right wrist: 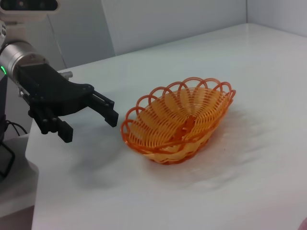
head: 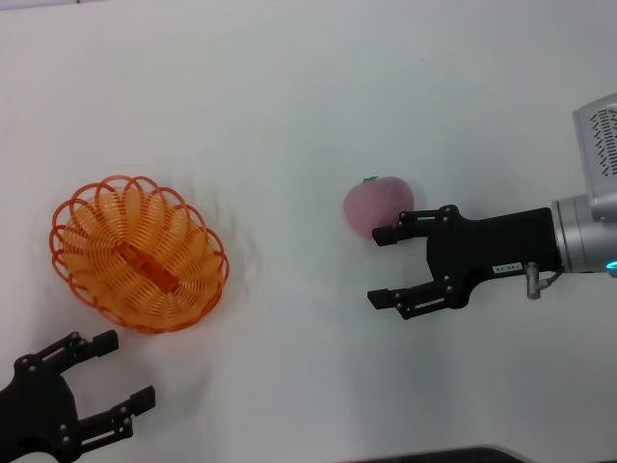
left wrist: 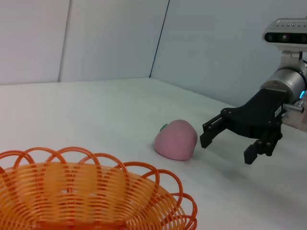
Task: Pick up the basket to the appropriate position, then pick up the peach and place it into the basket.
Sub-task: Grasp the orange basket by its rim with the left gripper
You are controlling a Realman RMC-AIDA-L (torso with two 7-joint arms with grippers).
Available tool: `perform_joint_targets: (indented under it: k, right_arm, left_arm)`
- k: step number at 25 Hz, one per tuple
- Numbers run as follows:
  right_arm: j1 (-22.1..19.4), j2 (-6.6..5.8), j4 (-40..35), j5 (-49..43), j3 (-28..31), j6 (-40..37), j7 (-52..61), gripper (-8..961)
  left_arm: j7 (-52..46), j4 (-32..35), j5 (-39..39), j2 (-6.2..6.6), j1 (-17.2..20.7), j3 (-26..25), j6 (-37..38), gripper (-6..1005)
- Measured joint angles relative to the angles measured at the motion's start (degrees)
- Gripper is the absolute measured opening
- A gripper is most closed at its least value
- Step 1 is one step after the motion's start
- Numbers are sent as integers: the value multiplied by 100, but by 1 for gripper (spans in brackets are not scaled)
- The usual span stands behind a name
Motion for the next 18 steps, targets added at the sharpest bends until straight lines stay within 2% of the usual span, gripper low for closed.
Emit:
perform_joint_targets:
  k: [11, 14, 18]
  right_arm:
    - [0, 0, 0, -5, 0, -1, 0, 874]
    - [3, 0, 0, -11, 0, -1, 14, 875]
    - [8, 0, 0, -14, 0, -1, 24, 875]
  left_arm:
    - [-87, -4, -36, 0, -15, -40, 39, 840]
    - [-535, 1, -52, 23, -47, -237, 121, 839]
    - [-1743, 39, -40, 147, -160, -771, 137, 839]
